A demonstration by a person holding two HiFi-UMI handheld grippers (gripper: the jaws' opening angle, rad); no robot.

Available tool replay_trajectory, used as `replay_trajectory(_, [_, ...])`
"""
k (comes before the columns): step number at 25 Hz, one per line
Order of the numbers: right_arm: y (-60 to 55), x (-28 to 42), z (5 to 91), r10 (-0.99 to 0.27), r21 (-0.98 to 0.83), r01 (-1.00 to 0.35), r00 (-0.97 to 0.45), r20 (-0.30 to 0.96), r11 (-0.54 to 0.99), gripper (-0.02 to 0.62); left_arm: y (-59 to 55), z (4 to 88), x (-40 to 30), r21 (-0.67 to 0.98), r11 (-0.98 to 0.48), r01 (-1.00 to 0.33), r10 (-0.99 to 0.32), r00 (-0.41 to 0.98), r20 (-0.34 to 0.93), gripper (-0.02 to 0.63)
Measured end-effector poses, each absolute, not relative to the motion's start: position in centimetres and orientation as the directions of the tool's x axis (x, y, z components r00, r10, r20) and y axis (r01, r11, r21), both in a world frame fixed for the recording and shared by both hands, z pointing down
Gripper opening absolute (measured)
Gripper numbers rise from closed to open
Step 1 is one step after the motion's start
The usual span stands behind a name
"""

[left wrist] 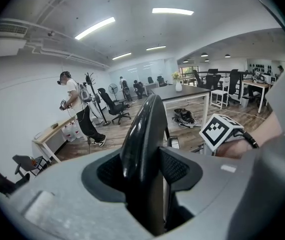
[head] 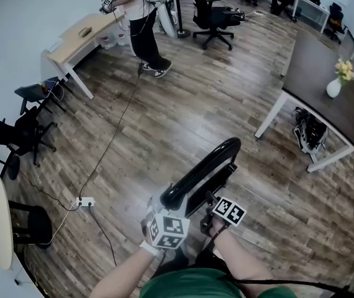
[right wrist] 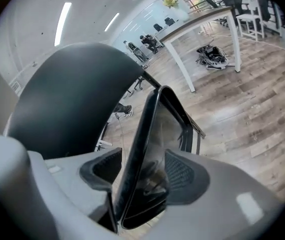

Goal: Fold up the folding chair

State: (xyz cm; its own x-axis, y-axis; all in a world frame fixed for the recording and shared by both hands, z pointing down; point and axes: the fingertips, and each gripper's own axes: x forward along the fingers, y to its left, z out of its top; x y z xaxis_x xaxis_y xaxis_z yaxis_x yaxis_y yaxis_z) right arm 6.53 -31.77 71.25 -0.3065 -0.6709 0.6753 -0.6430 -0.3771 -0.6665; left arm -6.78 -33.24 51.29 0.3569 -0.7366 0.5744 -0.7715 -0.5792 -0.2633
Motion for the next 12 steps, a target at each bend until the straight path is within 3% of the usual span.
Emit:
replay_trajectory(7, [-31.7, 10.1, 63.2, -0.786, -0.685, -0.696, -0.294, 0.544, -0.213, 0.255, -32.7, 51.3, -6.1, -0.265, -0.581, -0.77, -0.735, 0.356, 0.576, 0.212])
replay_trajectory(12, [-31.3, 10.8, 54.7, -0.851, -0.633, -0.774, -0.345, 0.396, 0.019, 0.17, -32.6, 51.2, -6.1, -0.26, -0.581, -0.771, -0.733, 0.356, 0.58, 0.213])
